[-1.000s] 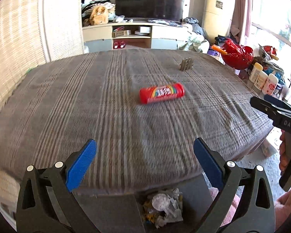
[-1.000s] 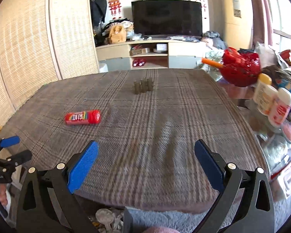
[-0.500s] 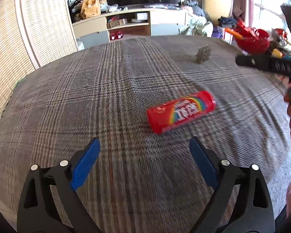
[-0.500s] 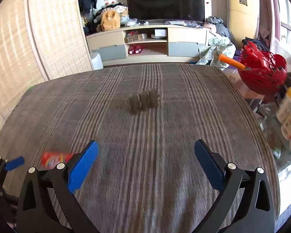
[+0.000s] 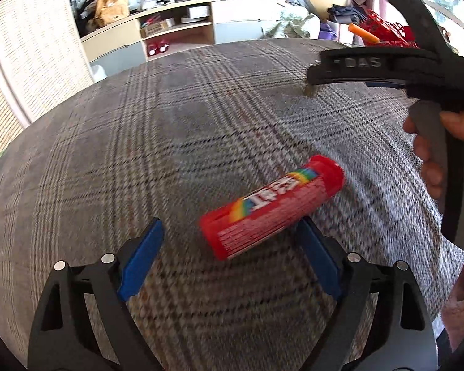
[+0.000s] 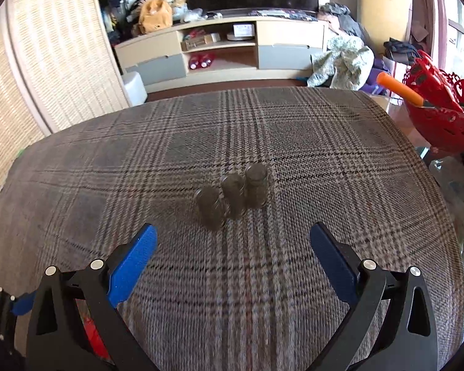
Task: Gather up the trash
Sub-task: 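Grasp the red can with the left tool while the right tool grasps the stacked metal caps, then carry the red can and metal caps down over the bin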
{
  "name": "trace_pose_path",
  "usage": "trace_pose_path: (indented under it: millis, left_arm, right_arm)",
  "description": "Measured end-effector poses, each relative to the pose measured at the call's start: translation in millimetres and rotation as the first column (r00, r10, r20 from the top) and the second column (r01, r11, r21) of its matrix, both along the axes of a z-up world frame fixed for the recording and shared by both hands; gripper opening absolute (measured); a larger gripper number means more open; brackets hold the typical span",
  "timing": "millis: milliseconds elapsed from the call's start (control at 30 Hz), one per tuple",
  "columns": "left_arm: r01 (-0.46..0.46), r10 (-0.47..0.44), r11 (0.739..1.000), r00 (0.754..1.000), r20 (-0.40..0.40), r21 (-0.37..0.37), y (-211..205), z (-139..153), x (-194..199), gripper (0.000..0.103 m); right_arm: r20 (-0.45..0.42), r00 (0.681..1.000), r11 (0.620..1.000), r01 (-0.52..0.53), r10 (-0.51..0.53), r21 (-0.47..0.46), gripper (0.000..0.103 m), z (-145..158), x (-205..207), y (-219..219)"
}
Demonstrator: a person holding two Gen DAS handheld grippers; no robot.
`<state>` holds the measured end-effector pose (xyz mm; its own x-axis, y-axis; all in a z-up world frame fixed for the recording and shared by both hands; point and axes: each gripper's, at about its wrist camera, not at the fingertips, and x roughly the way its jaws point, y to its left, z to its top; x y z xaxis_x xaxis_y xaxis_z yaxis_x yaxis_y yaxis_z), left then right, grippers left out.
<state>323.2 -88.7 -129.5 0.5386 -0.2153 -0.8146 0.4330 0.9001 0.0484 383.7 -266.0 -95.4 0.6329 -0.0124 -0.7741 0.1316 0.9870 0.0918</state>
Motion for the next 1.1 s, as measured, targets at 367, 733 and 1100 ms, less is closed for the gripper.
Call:
trace_pose_path:
  millis: [367,733,1100]
  left_arm:
    - [0.092,-0.094,0.994,0.995,-0.036,-0.066,-23,-3,28,0.081]
    - [0.144,-0.145,0.985,0.989,-0.004,-0.097,-31,0,33,0.049]
    - [0.192,-0.191,0.978,0.981,0.017,-0.088,-47,1,11,0.031]
  right_arm:
    - [-0.049,0.999,1.000,0.004,-0.004,-0.012,0.085,-14,37,7]
    - [-0.037,0.999,0.999,-0.040,0.040,0.000,0.062,-16,28,-7]
    - [-0.041,0.991,0.992,-0.127,0.128,0.025,0.021,-13,-10,-15]
